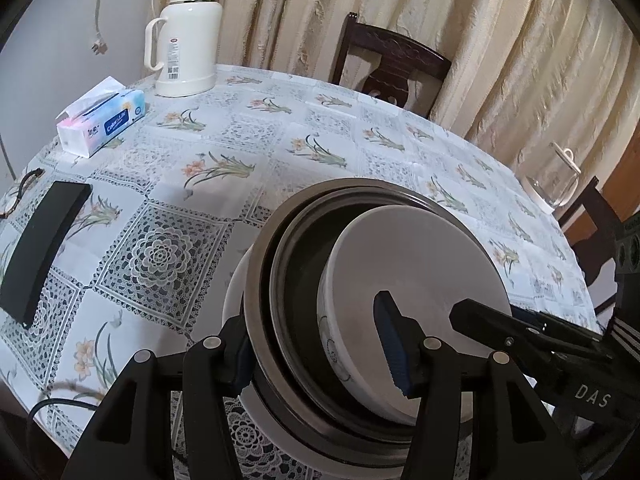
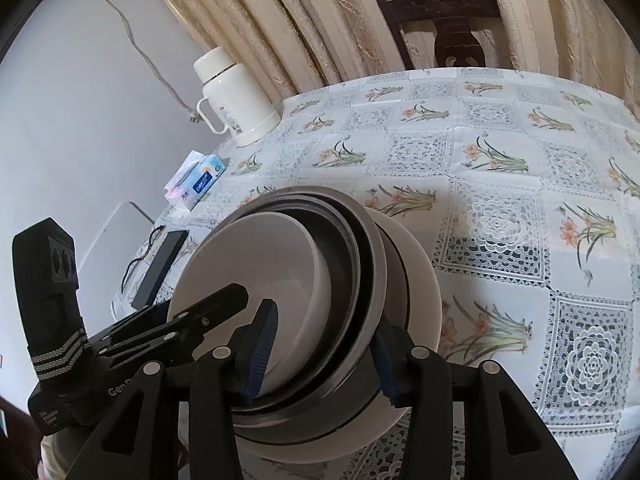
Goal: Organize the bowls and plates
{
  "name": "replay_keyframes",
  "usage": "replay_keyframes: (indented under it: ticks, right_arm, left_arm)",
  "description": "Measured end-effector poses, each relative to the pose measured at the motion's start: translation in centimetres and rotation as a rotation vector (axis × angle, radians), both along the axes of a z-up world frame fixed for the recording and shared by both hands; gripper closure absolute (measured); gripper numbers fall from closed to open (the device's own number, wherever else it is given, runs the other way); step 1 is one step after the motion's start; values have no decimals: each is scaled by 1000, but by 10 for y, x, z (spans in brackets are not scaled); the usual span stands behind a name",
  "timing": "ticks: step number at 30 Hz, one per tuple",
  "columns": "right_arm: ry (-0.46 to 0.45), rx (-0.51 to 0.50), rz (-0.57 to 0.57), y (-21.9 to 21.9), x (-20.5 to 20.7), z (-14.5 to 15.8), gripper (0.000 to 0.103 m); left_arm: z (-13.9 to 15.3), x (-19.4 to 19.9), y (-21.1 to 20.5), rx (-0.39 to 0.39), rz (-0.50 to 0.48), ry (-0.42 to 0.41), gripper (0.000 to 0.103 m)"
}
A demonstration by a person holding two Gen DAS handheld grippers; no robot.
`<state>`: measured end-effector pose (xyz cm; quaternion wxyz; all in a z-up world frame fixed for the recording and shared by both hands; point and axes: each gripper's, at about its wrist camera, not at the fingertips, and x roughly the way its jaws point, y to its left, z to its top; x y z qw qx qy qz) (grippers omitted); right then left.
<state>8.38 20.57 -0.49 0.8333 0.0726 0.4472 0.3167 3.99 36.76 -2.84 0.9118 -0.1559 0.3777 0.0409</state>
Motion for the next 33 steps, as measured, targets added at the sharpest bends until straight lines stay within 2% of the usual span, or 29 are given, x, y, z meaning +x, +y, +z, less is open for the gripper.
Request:
replay_keyframes:
  ticks: [13, 21, 29, 33]
  right_arm:
    - [-60, 21, -30, -8, -9, 6, 52]
    - [-148, 44, -53, -17, -20, 21, 42]
    - [-166, 65, -75, -28, -28, 21, 35]
    - [-183, 70, -87, -35, -34, 21, 30]
  left_arm:
    - [1, -3, 4, -33, 20, -10, 48]
    - [3, -6, 4, -40, 25, -14, 48]
    - [21, -25, 6, -40, 51, -87, 34]
    - [30, -39, 1, 19, 62, -127, 31]
